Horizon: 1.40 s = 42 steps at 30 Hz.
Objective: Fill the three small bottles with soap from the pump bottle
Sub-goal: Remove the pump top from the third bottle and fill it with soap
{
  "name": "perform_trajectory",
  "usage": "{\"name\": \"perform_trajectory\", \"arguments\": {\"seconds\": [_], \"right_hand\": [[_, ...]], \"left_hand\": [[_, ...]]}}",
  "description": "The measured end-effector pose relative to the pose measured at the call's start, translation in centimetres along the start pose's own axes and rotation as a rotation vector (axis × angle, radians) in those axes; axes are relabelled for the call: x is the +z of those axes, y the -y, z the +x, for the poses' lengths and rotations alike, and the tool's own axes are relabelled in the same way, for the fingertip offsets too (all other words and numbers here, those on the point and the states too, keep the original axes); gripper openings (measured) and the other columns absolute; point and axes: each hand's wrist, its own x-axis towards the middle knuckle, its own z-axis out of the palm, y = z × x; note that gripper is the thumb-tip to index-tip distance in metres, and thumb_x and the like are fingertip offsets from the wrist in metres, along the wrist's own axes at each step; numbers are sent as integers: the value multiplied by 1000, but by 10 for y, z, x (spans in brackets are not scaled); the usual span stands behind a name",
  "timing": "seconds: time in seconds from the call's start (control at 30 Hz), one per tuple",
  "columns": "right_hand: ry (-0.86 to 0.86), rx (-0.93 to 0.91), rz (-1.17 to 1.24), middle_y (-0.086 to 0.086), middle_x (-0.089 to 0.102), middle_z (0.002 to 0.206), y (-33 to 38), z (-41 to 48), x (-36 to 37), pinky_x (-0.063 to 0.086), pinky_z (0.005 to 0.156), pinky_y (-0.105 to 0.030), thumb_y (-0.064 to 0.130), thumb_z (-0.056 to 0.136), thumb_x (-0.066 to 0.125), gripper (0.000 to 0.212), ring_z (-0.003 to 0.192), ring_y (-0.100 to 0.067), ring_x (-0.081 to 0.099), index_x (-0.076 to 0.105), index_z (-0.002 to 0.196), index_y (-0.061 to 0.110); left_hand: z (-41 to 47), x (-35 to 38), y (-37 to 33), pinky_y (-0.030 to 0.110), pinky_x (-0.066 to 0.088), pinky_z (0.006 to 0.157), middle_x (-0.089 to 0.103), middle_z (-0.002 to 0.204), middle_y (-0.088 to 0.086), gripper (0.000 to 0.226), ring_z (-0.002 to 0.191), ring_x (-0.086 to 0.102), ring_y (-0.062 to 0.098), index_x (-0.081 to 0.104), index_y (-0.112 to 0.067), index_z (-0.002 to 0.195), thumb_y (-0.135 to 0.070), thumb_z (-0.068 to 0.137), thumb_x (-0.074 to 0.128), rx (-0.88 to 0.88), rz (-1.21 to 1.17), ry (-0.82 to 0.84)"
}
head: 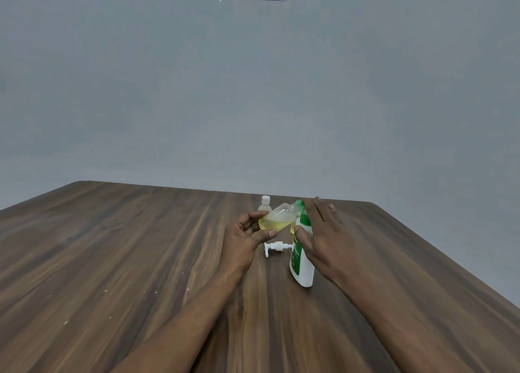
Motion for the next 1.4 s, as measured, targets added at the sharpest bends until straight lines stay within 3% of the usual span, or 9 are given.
{"name": "perform_trajectory", "arguments": {"seconds": [0.17, 0.3, 0.47, 0.6, 0.83, 1.0, 1.17, 1.4], "right_hand": [[5, 9, -14, 0, 55, 129, -1, 4, -3, 30, 113, -37, 38, 93, 46, 48, 130, -19, 44, 49, 135, 14], [50, 22, -65, -3, 53, 136, -2, 9, -8, 24, 117, -37, 48, 94, 32, 63, 137, -22, 41, 46, 142, 11], [44, 29, -41, -2, 55, 132, -1, 3, -3, 32, 115, -44, 45, 93, 35, 57, 133, -23, 46, 50, 137, 12], [52, 44, -42, -1, 55, 133, -1, 2, 0, 29, 117, -46, 47, 93, 33, 58, 132, -21, 46, 50, 137, 14], [92, 46, -54, -1, 49, 140, -2, 8, -9, 24, 120, -47, 51, 93, 27, 65, 142, -22, 37, 44, 144, 14], [70, 52, -49, 2, 53, 133, -1, 1, -3, 31, 116, -50, 45, 92, 34, 56, 129, -17, 47, 49, 138, 17], [78, 20, -74, 1, 54, 131, -2, 4, -6, 30, 115, -52, 40, 91, 41, 53, 134, -21, 45, 50, 137, 14], [90, 25, -99, -1, 50, 139, -5, 6, -7, 26, 118, -52, 47, 93, 32, 62, 140, -22, 39, 42, 144, 15]], "left_hand": [[1, 1, 0, 23, 58, 80, 76, 113, 3, 42, 105, 72, 17, 69, -8, 110, 14, 75, 77, 1, -10, -4], [3, 2, -2, 25, 59, 81, 75, 114, 8, 45, 106, 72, 20, 67, -2, 115, 14, 74, 77, 16, -8, -13], [1, 0, -1, 22, 58, 77, 75, 115, 6, 43, 103, 72, 15, 69, -6, 111, 15, 74, 77, 6, 0, -8], [-1, -1, 0, 23, 59, 78, 76, 112, 3, 42, 104, 72, 16, 69, -11, 107, 14, 74, 77, 2, 10, -10], [3, 2, -3, 25, 59, 81, 75, 113, 10, 46, 107, 71, 21, 67, -3, 115, 15, 74, 77, 13, -14, -16], [1, -1, -2, 23, 58, 76, 75, 114, 9, 45, 106, 71, 21, 69, -5, 113, 15, 73, 77, 1, -3, -13], [2, -2, -3, 23, 59, 78, 75, 113, 9, 45, 106, 71, 20, 69, -5, 114, 13, 73, 78, 8, 2, -21], [4, 0, -5, 23, 58, 78, 77, 107, 7, 45, 104, 72, 20, 70, -5, 114, 12, 73, 79, 16, 1, -18]]}}
